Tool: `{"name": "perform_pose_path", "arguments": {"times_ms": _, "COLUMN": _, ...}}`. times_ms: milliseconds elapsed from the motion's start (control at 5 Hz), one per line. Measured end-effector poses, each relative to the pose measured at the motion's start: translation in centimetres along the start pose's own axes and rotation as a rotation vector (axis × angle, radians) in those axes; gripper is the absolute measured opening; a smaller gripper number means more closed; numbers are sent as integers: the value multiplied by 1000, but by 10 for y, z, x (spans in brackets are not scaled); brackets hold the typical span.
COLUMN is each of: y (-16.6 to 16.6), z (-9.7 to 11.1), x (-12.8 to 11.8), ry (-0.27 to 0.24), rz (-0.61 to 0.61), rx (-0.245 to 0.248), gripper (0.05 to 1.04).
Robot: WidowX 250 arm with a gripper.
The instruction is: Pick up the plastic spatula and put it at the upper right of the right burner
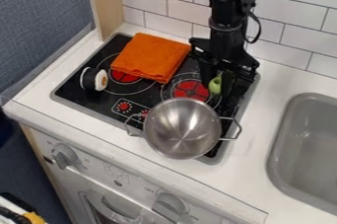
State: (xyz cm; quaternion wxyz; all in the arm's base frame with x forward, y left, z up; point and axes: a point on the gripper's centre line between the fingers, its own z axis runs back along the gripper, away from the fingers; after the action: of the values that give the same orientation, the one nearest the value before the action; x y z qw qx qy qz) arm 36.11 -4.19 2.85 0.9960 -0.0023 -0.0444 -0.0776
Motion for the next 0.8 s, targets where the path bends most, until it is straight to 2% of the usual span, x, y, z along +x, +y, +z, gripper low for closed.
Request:
{"name": "perform_pose_path", "arguments": {"times_ms": 200, "y": -4, "z": 0, "x": -1, "ry": 6, "rz": -2, "rx": -26, "gripper": 498}}
{"name": "perform_pose_path", "arguments": {"times_ms": 400, "y": -4, "z": 0, "x": -2, "ry": 11, "rz": -11, "rx": -38, "gripper": 806}}
{"name": "perform_pose_path", "arguments": {"times_ms": 600, "y": -1, "z": 0, "x": -4, "ry": 24, "rz": -7, "rx": -36, "gripper": 1004}}
{"name": "perform_pose_path", "arguments": {"times_ms": 800, "y": -1, "z": 22, "x": -7, "ry": -4, "rz": -19, "rx": -33, "gripper": 1004}}
